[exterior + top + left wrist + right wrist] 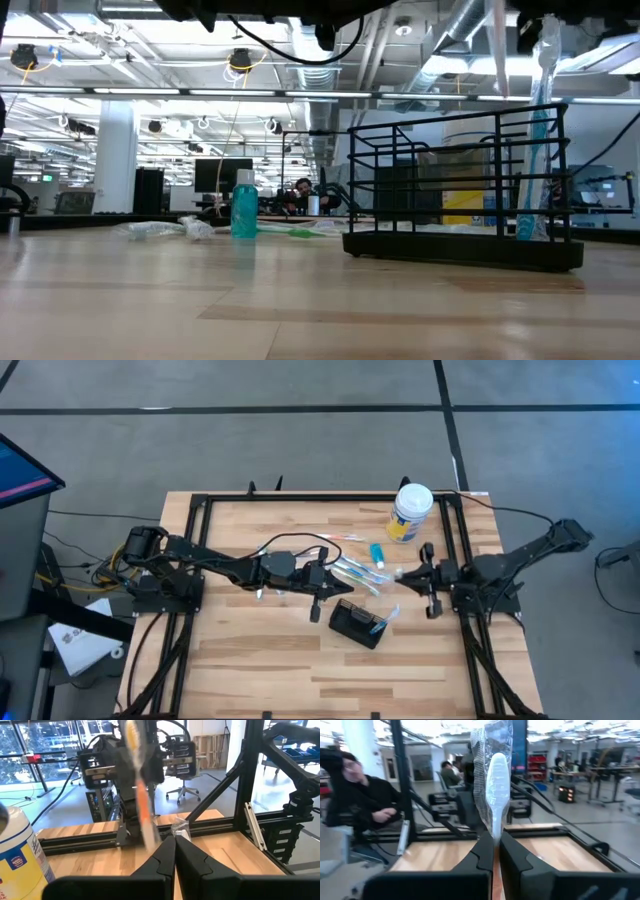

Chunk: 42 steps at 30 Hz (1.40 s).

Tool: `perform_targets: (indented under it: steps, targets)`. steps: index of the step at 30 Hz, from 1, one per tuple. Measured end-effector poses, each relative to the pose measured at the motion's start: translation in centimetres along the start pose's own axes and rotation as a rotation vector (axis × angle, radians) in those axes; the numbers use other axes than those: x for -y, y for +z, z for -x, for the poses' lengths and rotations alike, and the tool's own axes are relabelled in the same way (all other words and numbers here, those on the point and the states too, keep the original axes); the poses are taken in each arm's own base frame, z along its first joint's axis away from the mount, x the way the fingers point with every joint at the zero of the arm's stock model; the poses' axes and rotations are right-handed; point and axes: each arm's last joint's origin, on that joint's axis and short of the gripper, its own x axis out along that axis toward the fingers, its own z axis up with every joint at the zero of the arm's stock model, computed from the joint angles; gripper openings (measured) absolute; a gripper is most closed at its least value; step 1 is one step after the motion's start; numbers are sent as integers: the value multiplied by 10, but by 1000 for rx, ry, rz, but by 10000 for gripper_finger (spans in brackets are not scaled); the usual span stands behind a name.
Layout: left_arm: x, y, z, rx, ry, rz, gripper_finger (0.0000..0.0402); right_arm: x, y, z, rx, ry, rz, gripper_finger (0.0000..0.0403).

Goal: Pick & Place toothbrushing station
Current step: Put the bottom orange toothbrush into the mesh organizer

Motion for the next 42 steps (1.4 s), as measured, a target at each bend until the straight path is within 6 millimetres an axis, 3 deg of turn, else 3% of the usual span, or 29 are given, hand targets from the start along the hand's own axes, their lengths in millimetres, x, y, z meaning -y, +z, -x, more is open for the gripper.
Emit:
perform_targets:
  steps: [16, 42]
  targets:
    - [0, 0, 0, -1, 0, 0, 3, -33, -15, -23, 26, 107, 19, 1]
    - [0, 0, 0, -3, 0, 0, 3, -69, -52, -39, -45, 179, 9, 4]
